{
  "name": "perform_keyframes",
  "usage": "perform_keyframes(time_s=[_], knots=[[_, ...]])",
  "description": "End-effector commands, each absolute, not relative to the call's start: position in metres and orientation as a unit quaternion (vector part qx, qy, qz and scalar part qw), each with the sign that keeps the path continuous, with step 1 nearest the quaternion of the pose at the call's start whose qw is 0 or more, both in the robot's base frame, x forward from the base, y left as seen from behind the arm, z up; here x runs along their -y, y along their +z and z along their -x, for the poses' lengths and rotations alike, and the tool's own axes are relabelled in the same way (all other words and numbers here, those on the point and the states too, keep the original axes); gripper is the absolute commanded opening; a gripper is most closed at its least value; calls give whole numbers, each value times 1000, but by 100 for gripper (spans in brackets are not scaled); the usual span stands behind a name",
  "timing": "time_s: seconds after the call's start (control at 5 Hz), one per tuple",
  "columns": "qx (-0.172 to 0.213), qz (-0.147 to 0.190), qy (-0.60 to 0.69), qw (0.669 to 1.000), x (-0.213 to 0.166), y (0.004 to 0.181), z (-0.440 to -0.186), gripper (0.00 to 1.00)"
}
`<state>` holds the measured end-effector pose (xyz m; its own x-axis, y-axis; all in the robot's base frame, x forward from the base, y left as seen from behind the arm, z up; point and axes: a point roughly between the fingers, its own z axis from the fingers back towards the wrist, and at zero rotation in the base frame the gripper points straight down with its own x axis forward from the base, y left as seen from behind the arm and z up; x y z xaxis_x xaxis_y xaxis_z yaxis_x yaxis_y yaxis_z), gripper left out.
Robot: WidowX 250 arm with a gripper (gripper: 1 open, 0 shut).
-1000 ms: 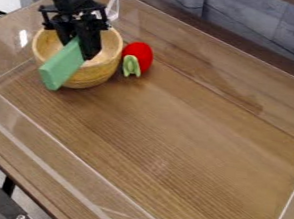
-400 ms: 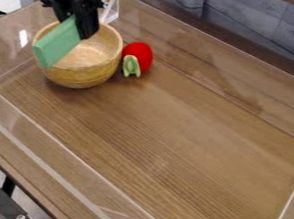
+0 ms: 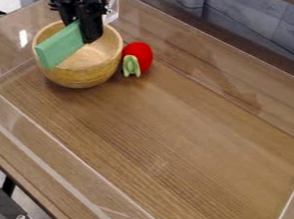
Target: Put the green stick in the brown bowl
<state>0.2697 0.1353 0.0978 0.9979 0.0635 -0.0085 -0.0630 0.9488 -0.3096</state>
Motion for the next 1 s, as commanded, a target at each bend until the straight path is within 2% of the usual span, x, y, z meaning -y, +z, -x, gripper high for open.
perform_keyframes(time_s=[0.0, 0.2, 0.4, 0.6, 0.8], knots=[[6, 142, -1, 990, -134, 104, -286, 100], [0, 139, 8, 990, -138, 102, -285, 0], [2, 135, 16, 991, -136, 116, -285, 100], [-2, 133, -6, 991, -144, 106, -288, 100], [2, 130, -31, 991, -142, 104, -292, 100]])
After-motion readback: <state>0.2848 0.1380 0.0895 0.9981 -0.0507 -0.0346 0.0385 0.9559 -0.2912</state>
